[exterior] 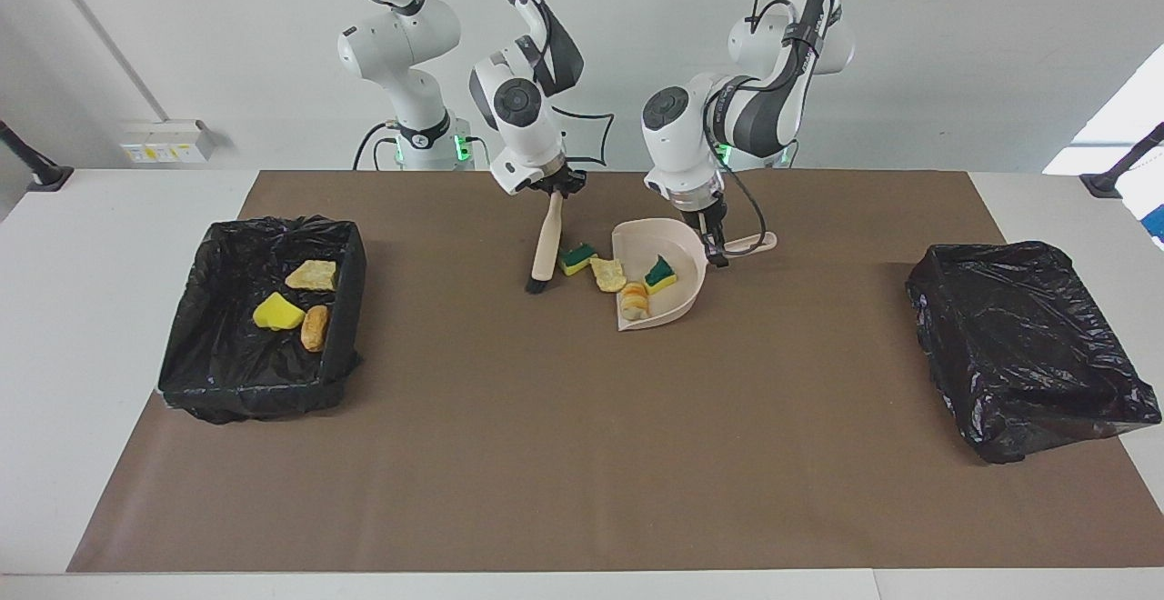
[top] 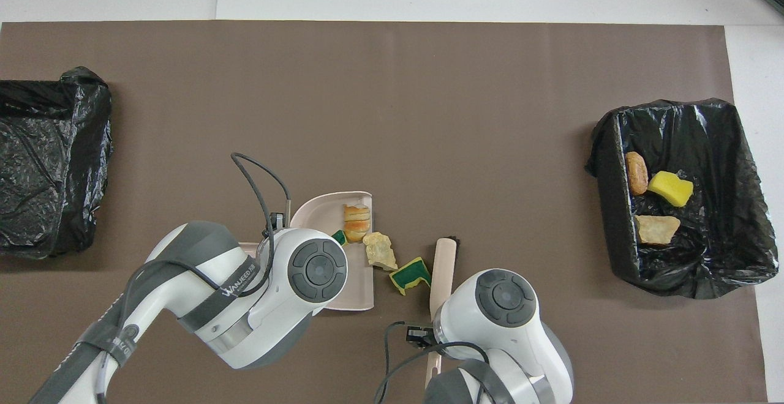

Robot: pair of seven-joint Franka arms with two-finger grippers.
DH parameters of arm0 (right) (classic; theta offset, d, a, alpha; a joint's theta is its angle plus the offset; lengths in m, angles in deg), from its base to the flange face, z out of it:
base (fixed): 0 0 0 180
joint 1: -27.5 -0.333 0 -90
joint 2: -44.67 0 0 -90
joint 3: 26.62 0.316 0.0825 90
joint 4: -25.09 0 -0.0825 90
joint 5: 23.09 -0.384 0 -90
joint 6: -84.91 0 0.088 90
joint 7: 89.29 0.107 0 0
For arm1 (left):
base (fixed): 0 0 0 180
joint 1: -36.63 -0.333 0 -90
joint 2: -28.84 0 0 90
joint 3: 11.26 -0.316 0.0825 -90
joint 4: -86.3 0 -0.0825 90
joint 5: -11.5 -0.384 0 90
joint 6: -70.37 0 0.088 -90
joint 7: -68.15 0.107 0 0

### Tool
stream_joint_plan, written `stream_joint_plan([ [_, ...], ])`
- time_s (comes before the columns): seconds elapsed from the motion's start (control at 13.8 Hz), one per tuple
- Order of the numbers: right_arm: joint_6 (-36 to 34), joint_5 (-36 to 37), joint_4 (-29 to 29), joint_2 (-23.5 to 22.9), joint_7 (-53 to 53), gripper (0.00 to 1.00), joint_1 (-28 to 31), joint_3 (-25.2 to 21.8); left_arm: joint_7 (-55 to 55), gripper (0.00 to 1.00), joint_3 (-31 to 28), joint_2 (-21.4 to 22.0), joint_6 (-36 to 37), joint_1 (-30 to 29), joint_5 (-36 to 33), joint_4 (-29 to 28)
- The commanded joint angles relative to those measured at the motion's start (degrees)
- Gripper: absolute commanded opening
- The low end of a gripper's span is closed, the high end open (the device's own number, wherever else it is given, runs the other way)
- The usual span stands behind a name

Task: Sweep and dump trash in bin

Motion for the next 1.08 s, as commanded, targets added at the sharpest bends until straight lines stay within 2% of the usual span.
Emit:
stream_joint_plan([
  [0.0,1.4,-8.2,7.4,-5.4,-3.3,0.0,-1.7,0.2,2.4,0.0,-0.2,1.7,-0.2,0.2,-0.4,-2.3],
  [0.22,9.1,-18.4,8.8,-6.8,-5.5,0.0,-4.5,0.2,3.9,0.0,-0.2,1.5,-0.8,-0.1,-0.2,-2.3],
  [0.36,9.7,-19.6,8.8,-6.8,-6.1,0.0,-4.6,0.2,4.4,0.0,-0.3,1.3,-1.0,-0.9,-0.1,-2.3],
  [0.51,6.2,-17.9,8.4,-5.9,-8.4,0.0,-4.4,0.0,4.4,0.0,-0.4,0.6,-1.5,-1.5,0.3,-1.9],
  [0.65,1.4,-12.7,8.6,-4.3,-9.7,0.0,-3.4,-0.4,6.0,0.0,-0.8,0.4,-2.4,-1.5,0.9,-1.7],
  [1.01,-9.0,-7.0,10.4,1.6,-14.0,0.0,3.6,-0.5,11.7,0.0,-3.2,0.0,-4.5,-2.6,2.5,-1.3],
])
